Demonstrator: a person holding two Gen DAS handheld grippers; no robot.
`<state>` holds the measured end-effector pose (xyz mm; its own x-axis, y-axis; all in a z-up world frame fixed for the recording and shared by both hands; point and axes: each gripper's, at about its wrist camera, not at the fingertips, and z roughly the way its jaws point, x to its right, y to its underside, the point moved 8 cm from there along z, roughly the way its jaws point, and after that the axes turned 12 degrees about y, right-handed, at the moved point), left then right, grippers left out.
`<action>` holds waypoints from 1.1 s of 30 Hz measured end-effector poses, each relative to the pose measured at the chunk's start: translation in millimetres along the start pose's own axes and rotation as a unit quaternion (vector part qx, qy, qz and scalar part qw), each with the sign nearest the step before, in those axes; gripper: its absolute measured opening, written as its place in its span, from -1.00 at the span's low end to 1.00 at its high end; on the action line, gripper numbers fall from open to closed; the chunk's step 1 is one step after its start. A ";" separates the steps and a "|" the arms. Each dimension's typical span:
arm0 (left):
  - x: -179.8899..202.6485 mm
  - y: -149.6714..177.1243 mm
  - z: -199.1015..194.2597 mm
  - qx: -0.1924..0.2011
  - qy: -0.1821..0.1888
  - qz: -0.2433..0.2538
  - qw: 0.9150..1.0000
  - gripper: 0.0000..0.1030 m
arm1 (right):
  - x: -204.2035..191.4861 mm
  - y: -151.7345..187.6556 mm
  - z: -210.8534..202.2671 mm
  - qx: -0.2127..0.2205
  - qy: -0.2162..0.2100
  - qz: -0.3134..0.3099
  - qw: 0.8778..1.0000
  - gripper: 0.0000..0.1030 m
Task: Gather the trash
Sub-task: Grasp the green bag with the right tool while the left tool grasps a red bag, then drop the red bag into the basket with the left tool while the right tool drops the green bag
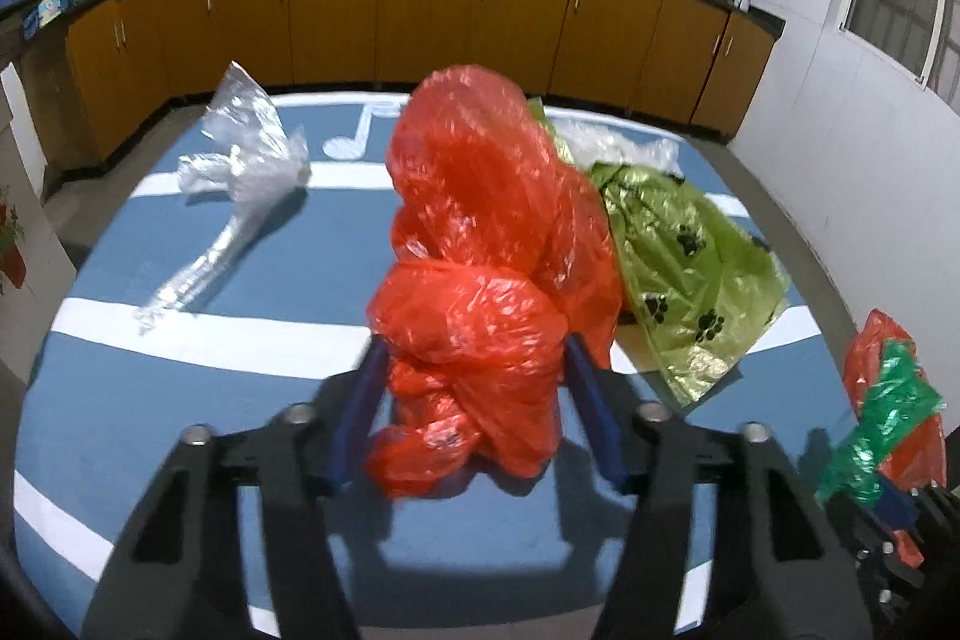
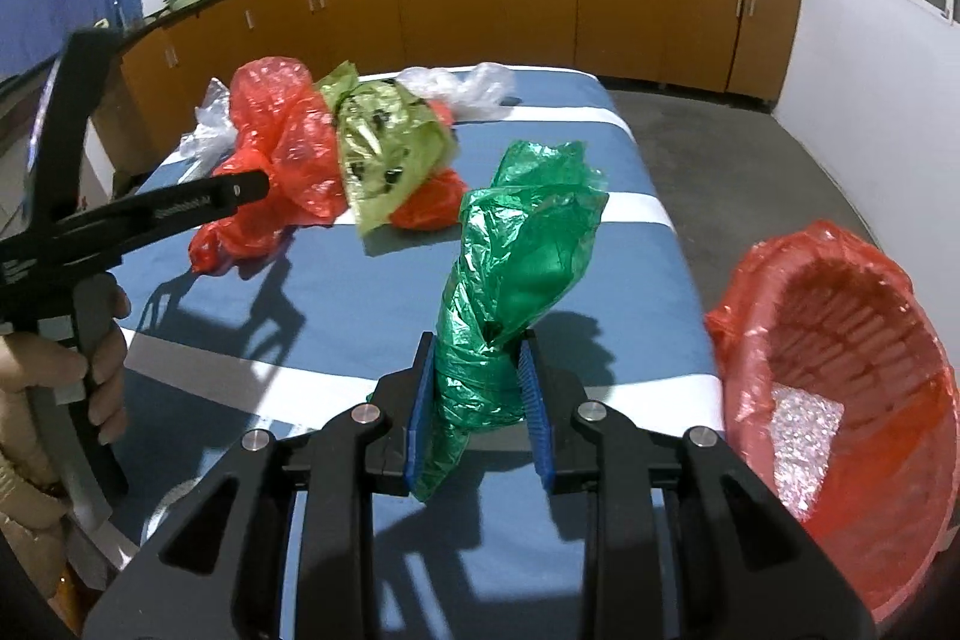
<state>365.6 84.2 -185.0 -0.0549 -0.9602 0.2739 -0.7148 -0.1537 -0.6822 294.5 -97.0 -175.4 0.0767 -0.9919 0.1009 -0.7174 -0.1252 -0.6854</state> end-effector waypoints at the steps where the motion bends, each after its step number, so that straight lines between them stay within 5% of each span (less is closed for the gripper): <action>1: -0.3 0.5 1.6 -0.001 0.006 -0.002 1.000 -0.23 | 2.2 0.1 -0.4 0.001 0.001 0.003 1.000 -0.46; 2: 0.1 1.0 0.9 0.000 0.013 -0.003 1.000 -0.42 | 2.3 0.9 -1.3 0.001 0.002 0.004 1.000 -0.46; 7: -0.1 2.3 -17.9 0.021 0.023 0.003 1.000 -0.66 | 9.9 1.1 -8.2 0.009 0.003 0.015 1.000 -0.46; 21: -14.9 7.0 -103.2 0.081 0.040 -0.013 0.996 -0.68 | 46.3 2.0 -35.1 0.033 0.024 0.043 0.998 -0.46; 33: 50.2 5.9 -124.2 0.089 0.096 0.031 0.991 -0.68 | 87.4 5.1 -64.5 0.061 0.065 0.074 0.993 -0.46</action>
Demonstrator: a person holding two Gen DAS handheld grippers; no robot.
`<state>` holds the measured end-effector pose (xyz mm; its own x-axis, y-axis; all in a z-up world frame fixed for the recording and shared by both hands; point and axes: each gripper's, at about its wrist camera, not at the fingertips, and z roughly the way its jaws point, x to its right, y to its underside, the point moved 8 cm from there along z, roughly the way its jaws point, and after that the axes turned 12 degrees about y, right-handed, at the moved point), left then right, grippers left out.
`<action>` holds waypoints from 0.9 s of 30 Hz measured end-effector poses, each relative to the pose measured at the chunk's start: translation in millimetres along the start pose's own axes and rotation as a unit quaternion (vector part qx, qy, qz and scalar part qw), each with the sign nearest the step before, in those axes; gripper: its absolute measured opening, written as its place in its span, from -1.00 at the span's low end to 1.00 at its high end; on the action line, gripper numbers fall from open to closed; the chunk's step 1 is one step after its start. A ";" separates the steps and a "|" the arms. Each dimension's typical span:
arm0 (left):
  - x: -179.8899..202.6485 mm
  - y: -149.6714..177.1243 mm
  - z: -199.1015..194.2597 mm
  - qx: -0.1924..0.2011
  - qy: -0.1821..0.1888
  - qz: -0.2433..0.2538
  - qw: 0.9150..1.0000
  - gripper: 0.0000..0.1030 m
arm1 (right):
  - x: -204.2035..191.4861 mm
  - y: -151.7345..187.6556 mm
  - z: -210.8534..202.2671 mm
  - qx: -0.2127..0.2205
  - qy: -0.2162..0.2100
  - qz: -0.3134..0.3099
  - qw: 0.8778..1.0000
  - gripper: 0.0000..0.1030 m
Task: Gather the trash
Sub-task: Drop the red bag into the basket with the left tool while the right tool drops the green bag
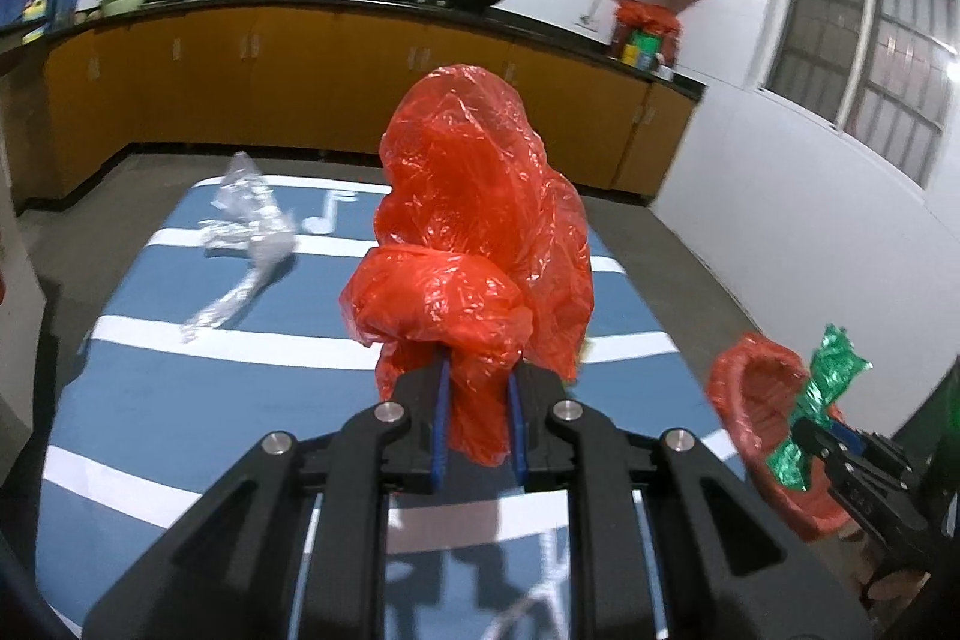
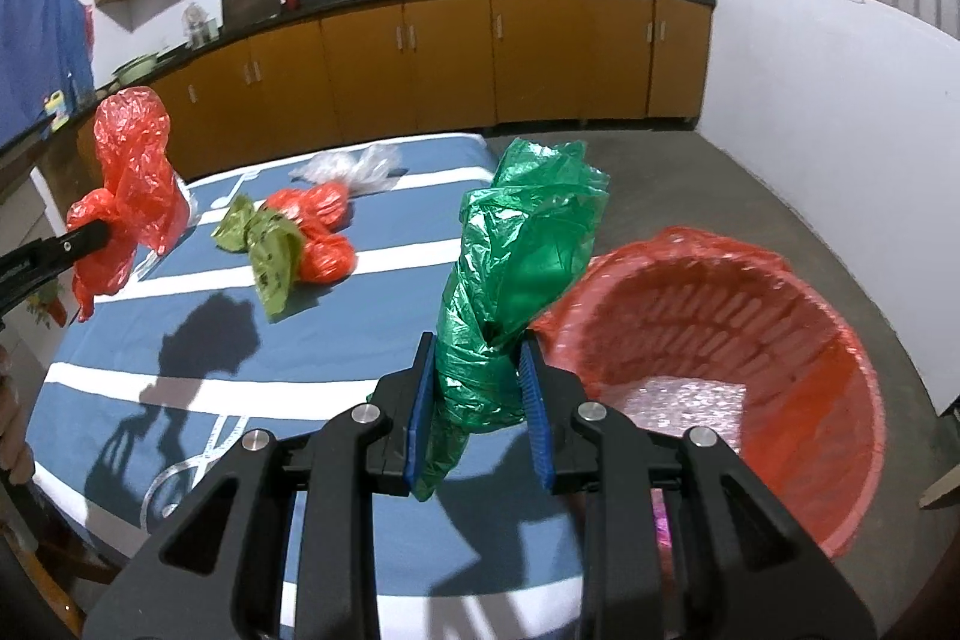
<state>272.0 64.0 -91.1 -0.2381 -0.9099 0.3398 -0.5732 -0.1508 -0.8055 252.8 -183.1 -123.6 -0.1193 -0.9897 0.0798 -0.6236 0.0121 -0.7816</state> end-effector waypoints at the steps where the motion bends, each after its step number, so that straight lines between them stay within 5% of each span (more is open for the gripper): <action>1: 5.7 1.0 0.9 -0.002 0.005 0.004 1.000 -0.68 | 5.0 -0.4 -1.3 0.002 0.004 0.004 1.000 -0.46; 14: 114.7 27.8 42.4 -0.047 0.107 0.053 0.992 -0.68 | 71.5 5.8 -3.2 0.006 0.063 0.059 0.996 -0.46; 27: 169.9 43.7 72.4 -0.075 0.161 0.079 0.981 -0.68 | 112.8 13.6 -3.6 0.006 0.094 0.099 0.991 -0.46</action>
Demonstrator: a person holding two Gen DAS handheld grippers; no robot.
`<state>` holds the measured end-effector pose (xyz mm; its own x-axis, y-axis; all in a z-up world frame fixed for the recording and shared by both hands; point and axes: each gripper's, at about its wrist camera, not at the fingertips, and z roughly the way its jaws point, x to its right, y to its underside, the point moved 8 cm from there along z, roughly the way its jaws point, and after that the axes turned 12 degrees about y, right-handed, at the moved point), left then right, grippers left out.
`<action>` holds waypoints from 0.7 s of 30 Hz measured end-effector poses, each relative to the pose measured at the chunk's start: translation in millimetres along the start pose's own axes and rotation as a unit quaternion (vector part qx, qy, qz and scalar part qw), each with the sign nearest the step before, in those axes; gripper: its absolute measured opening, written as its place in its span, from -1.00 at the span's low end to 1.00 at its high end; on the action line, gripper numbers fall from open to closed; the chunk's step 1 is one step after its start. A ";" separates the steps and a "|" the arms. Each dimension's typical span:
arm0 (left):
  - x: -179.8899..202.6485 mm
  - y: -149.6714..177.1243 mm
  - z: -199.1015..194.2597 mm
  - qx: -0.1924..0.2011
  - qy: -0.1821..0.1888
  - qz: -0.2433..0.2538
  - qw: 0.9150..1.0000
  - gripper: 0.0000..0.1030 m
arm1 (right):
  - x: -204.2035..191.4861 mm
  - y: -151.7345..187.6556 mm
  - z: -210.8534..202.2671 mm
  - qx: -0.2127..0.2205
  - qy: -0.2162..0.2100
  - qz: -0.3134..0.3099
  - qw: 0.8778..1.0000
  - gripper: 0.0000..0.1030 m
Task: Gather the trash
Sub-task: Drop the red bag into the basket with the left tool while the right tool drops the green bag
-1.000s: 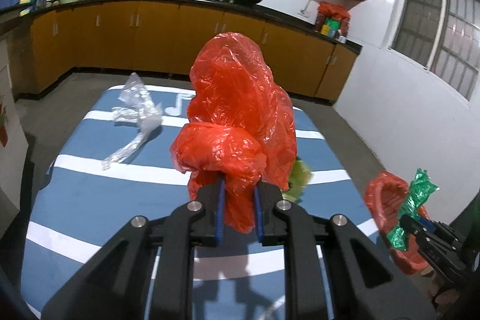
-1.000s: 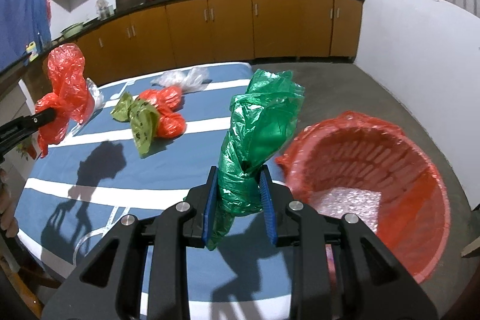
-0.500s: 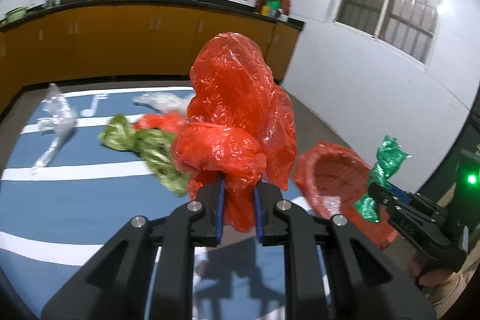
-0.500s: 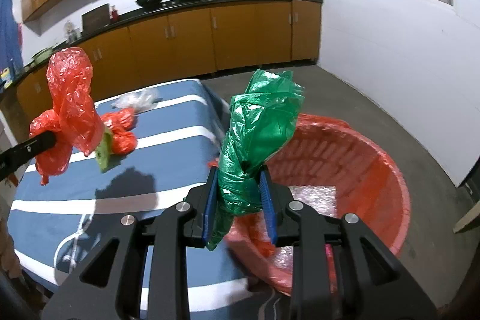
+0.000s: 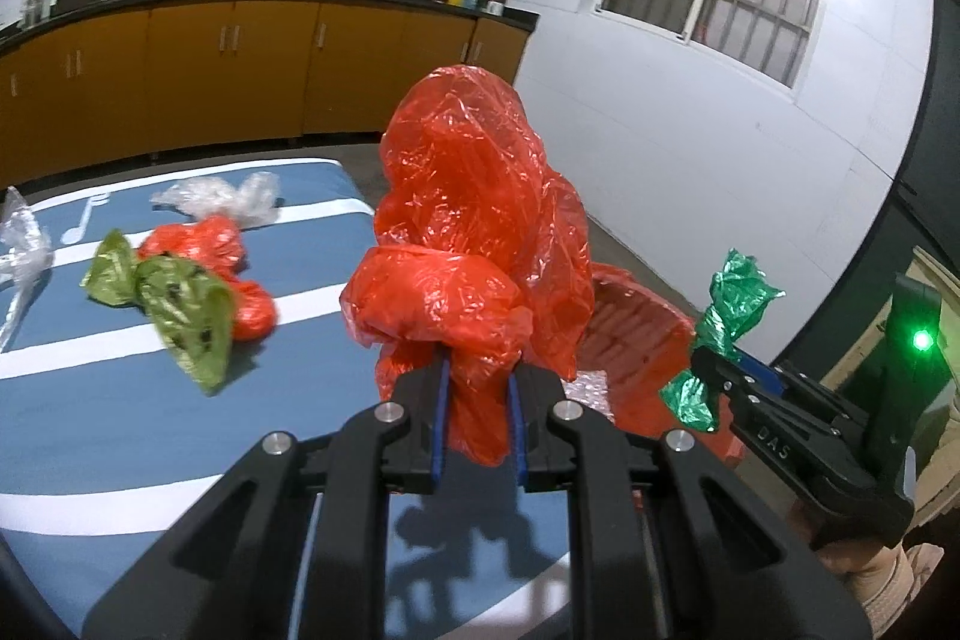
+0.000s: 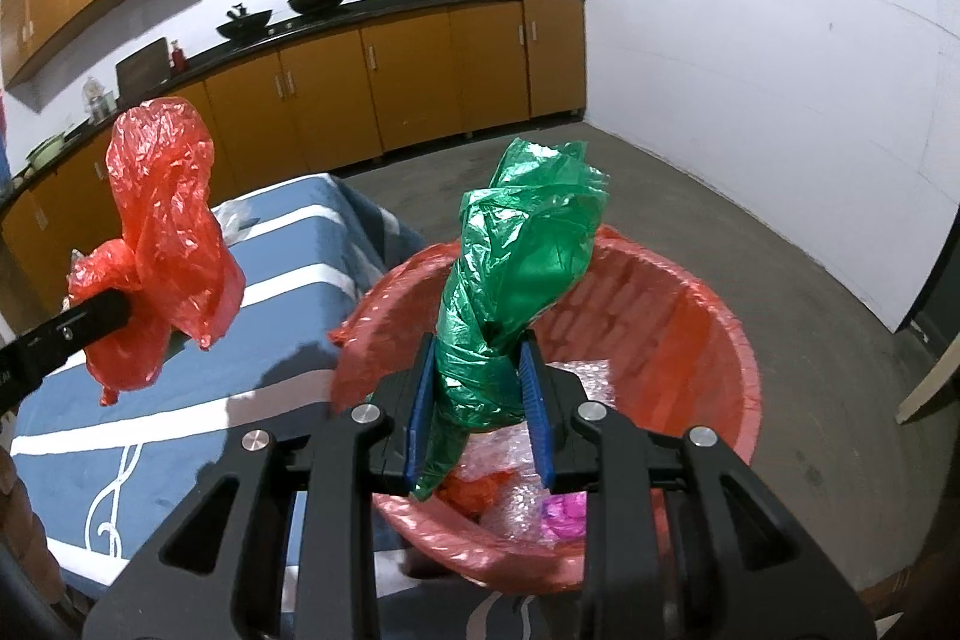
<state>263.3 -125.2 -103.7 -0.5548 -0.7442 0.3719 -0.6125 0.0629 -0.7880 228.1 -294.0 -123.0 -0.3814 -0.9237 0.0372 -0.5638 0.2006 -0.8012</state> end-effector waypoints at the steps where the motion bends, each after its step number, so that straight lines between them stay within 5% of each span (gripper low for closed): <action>1: 3.3 0.3 3.1 -0.002 0.004 0.002 1.000 -0.68 | 1.0 -0.2 0.3 0.000 0.002 0.002 1.000 -0.46; 21: 51.7 5.6 76.1 -0.048 0.070 0.032 0.996 -0.67 | 46.2 -4.1 11.2 -0.002 0.033 0.042 0.999 -0.46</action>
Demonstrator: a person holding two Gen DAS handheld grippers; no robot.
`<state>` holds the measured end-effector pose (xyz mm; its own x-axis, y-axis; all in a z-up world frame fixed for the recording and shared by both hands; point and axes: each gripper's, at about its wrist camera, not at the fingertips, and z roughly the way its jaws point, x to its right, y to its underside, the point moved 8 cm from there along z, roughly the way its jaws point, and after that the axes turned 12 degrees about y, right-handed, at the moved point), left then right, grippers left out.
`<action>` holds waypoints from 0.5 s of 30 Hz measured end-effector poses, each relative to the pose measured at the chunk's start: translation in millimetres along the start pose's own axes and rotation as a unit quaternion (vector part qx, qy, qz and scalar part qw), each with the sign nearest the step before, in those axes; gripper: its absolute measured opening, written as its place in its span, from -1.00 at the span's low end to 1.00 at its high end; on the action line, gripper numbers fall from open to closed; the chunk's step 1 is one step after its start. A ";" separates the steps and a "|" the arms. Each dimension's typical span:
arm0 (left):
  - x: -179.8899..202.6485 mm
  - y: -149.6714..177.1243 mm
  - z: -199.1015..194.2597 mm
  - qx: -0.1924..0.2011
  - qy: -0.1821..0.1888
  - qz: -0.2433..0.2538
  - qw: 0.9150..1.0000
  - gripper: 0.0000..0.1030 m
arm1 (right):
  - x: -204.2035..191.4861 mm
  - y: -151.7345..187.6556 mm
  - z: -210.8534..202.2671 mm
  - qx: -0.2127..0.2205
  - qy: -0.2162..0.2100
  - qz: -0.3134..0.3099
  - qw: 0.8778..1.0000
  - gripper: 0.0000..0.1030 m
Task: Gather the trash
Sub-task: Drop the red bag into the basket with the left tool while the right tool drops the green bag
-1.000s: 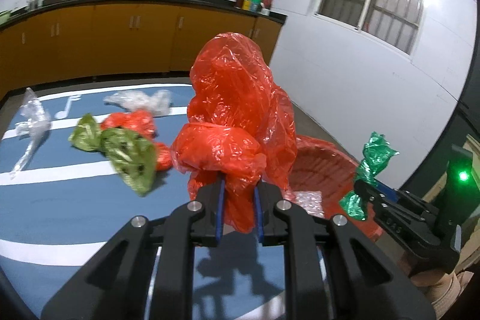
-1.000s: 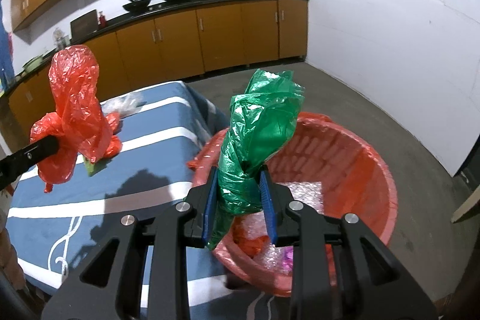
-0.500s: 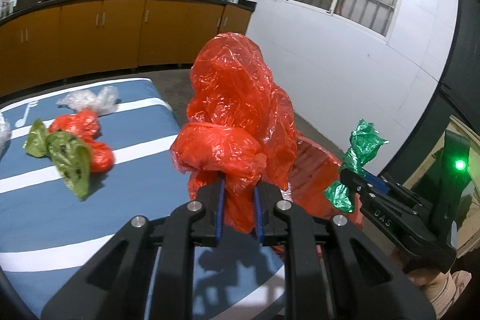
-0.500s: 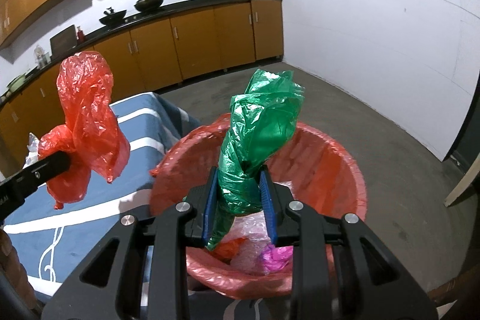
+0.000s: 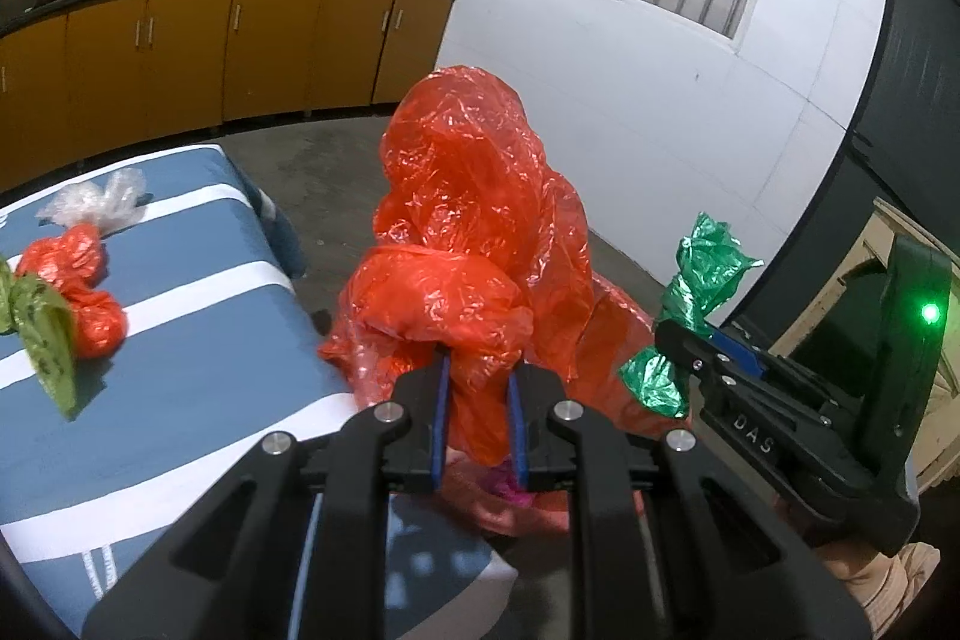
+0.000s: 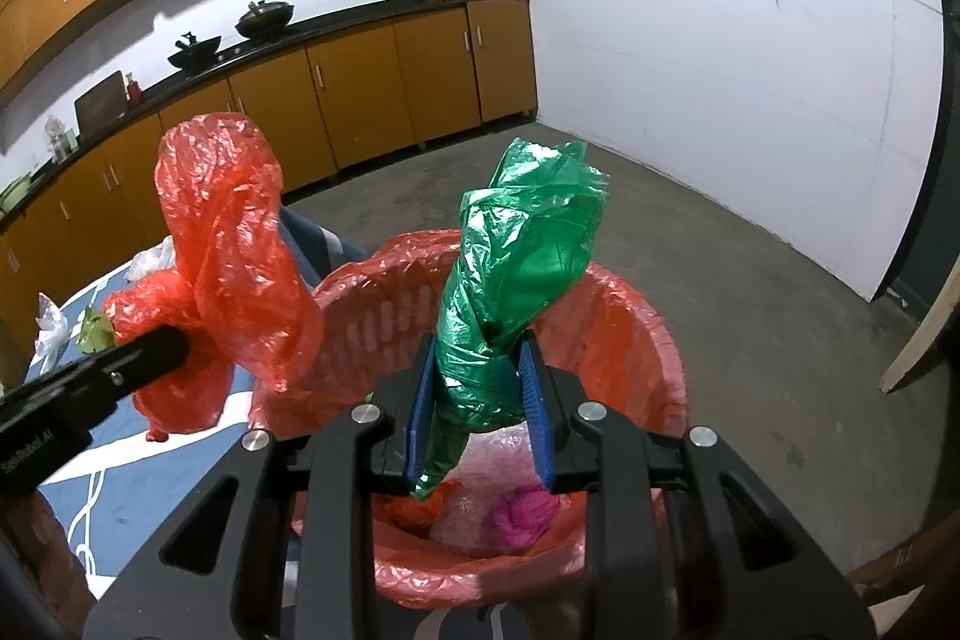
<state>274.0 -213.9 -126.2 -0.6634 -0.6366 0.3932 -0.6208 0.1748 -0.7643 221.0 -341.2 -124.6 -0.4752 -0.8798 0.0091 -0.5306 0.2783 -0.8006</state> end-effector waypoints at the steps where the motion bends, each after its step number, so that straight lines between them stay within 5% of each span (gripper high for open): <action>1: 0.5 -0.1 2.2 -0.002 0.002 0.001 1.000 -0.67 | 0.4 -0.5 0.5 0.000 0.001 0.001 1.000 -0.46; 9: 1.0 0.8 21.4 -0.016 0.011 0.003 1.000 -0.64 | 5.0 -2.9 3.0 0.005 0.006 0.012 1.000 -0.45; 15: -5.1 5.9 28.7 -0.023 0.010 -0.001 1.000 -0.31 | 9.0 -2.1 6.8 0.005 0.002 0.015 1.000 -0.35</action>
<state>285.7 -231.3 -147.5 -0.6699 -0.6223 0.4048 -0.6405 0.2087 -0.7391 222.6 -352.3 -126.9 -0.4932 -0.8698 -0.0119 -0.5093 0.2999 -0.8066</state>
